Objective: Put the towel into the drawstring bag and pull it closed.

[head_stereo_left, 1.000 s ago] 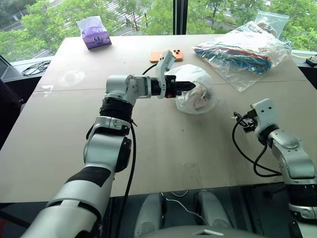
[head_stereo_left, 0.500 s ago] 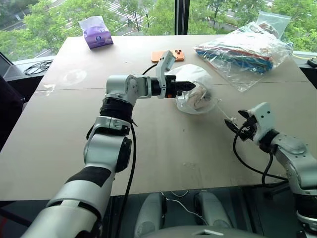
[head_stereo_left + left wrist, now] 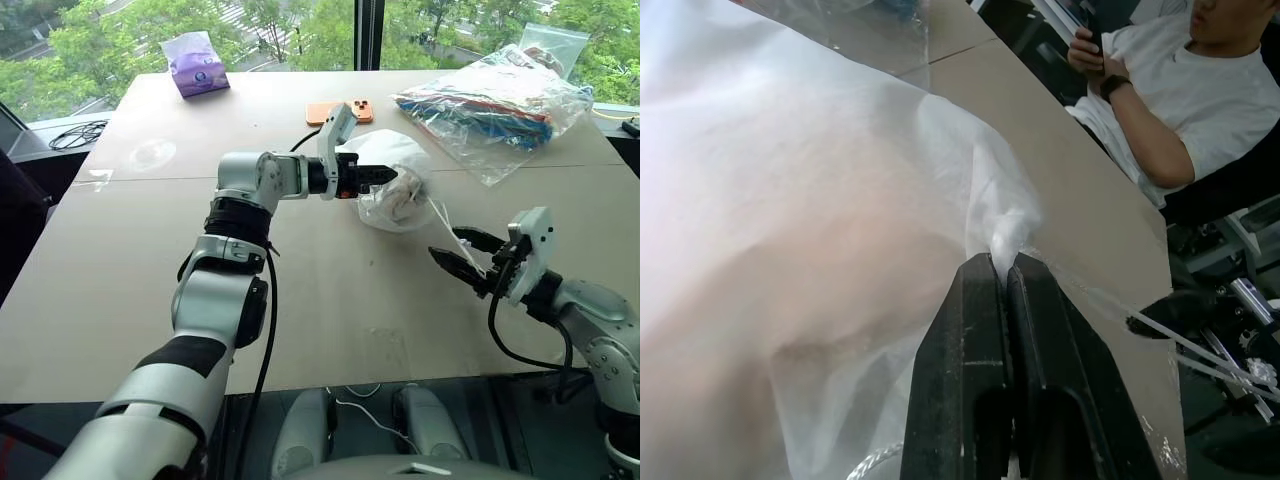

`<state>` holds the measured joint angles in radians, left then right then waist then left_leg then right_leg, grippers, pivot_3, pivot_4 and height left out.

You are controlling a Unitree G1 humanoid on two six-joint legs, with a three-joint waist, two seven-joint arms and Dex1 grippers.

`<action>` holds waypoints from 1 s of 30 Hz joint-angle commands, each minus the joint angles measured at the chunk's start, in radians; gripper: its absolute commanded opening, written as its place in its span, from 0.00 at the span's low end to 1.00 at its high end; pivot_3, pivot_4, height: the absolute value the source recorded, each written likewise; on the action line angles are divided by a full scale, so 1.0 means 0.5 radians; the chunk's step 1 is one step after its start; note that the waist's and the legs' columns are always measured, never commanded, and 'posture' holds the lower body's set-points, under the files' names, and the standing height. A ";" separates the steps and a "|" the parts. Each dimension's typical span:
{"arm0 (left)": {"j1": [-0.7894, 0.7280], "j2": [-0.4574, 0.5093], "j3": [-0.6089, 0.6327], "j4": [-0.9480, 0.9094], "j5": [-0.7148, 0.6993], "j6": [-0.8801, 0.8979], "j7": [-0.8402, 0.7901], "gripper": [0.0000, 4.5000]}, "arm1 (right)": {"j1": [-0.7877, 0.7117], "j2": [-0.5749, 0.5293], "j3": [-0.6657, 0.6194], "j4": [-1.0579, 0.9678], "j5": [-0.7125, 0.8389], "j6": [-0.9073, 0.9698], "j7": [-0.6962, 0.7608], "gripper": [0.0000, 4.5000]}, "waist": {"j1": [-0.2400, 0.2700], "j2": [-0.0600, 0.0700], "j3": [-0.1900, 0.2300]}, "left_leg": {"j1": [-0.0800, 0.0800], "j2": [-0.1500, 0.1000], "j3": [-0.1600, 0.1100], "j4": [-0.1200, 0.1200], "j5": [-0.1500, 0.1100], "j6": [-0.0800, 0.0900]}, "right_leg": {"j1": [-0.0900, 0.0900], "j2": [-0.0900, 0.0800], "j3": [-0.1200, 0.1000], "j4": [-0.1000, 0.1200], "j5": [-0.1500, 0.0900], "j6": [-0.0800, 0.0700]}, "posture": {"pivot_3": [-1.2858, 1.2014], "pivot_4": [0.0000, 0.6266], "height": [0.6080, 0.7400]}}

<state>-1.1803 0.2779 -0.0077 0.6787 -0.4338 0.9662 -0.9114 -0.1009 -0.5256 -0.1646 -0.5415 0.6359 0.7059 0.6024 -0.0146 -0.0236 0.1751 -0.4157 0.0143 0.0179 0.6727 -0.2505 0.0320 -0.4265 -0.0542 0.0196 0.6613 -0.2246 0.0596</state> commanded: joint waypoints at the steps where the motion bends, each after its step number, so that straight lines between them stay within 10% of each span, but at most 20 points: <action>1: -0.015 0.002 0.026 -0.053 -0.009 -0.013 -0.010 0.00 | -0.034 -0.004 -0.055 -0.069 0.058 -0.028 -0.023 0.74 | 0.001 0.000 0.000 | 0.000 0.000 0.000 0.000 0.000 0.000 | 0.000 0.000 0.000 0.000 0.000 0.000 | 0.52 0.24 1.00; 11: -0.009 -0.005 0.011 -0.048 0.001 -0.018 -0.016 0.00 | -0.194 0.110 -0.142 -0.014 0.068 -0.181 -0.203 0.74 | 0.002 0.000 0.000 | -0.001 0.000 0.000 0.000 0.000 0.000 | 0.000 0.000 0.000 0.000 0.000 0.000 | 0.52 0.24 1.00; 19: -0.007 -0.004 0.010 -0.033 0.014 -0.034 -0.022 0.00 | -0.166 0.084 -0.172 0.007 0.081 -0.178 -0.234 0.01 | 0.002 0.000 0.000 | -0.001 0.000 0.000 0.000 0.000 0.000 | 0.000 0.000 0.000 0.000 0.000 0.000 | 0.52 0.24 1.00; 29: 0.102 0.045 0.037 -0.103 0.032 -0.234 -0.099 0.00 | -0.336 0.166 -0.408 0.310 -0.020 -0.273 -0.593 0.01 | -0.002 0.000 0.000 | 0.001 0.000 0.001 0.000 0.000 0.000 | 0.000 0.000 0.001 0.001 0.000 0.000 | 0.52 0.24 1.00; 30: 0.121 0.057 0.034 -0.126 0.033 -0.263 -0.119 0.13 | -0.340 0.170 -0.416 0.321 -0.010 -0.269 -0.598 0.00 | -0.001 0.000 0.000 | 0.001 0.001 0.001 0.000 0.000 0.000 | 0.000 0.000 0.001 0.001 0.000 0.000 | 0.52 0.24 1.00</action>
<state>-1.1195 0.2874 -0.0081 0.6720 -0.4127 0.8772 -0.9456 -0.2592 -0.4446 -0.3400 -0.3710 0.6263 0.5957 0.3179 -0.0149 -0.0235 0.1751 -0.4156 0.0146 0.0184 0.6725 -0.2504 0.0319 -0.4266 -0.0541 0.0196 0.6617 -0.2245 0.0595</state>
